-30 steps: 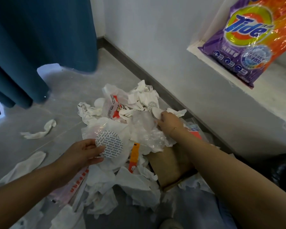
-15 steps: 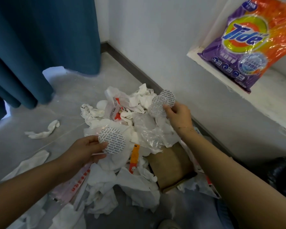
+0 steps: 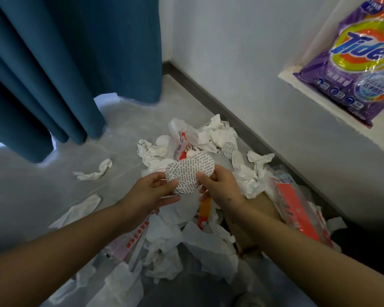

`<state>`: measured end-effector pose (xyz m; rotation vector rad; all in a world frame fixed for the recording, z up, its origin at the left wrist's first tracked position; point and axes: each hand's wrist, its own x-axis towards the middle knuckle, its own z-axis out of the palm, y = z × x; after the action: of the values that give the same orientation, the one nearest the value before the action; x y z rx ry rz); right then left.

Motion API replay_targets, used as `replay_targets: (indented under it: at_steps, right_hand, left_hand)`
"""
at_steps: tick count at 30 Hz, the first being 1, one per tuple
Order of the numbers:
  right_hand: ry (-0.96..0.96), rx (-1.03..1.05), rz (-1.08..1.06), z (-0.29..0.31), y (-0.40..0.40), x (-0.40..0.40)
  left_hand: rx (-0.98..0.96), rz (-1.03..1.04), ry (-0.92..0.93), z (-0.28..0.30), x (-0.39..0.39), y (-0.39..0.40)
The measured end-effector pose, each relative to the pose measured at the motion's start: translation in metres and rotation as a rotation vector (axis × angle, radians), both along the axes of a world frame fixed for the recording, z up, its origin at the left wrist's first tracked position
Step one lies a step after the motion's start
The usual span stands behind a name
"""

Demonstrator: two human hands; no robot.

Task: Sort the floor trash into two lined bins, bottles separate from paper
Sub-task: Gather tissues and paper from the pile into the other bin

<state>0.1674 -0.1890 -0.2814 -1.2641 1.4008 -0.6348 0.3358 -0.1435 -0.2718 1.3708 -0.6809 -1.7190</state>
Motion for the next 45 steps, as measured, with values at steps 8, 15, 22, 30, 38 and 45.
replay_targets:
  at_steps: [8, 15, 22, 30, 38, 45]
  right_hand:
    - [0.217, -0.166, 0.127, -0.005, 0.002, 0.001]
    - [-0.021, -0.201, -0.047, -0.005, 0.000, -0.006]
    - [0.207, -0.083, 0.123, -0.012, -0.004, 0.003]
    - [0.416, -0.315, 0.252, -0.014, -0.016, -0.001]
    - [0.828, -0.020, -0.037, -0.030, -0.125, -0.068]
    - [0.884, 0.045, 0.034, -0.053, -0.115, -0.065]
  left_hand:
    - [-0.004, 0.034, -0.077, -0.007, 0.003, 0.000]
    - [0.030, 0.083, -0.132, -0.014, 0.008, -0.003]
    - [-0.051, -0.004, -0.150, -0.011, 0.005, -0.002]
    - [-0.045, 0.031, -0.184, -0.020, 0.006, -0.009]
    - [0.002, 0.069, -0.156, -0.028, 0.015, -0.011]
    - [0.018, 0.085, -0.123, -0.030, 0.021, -0.005]
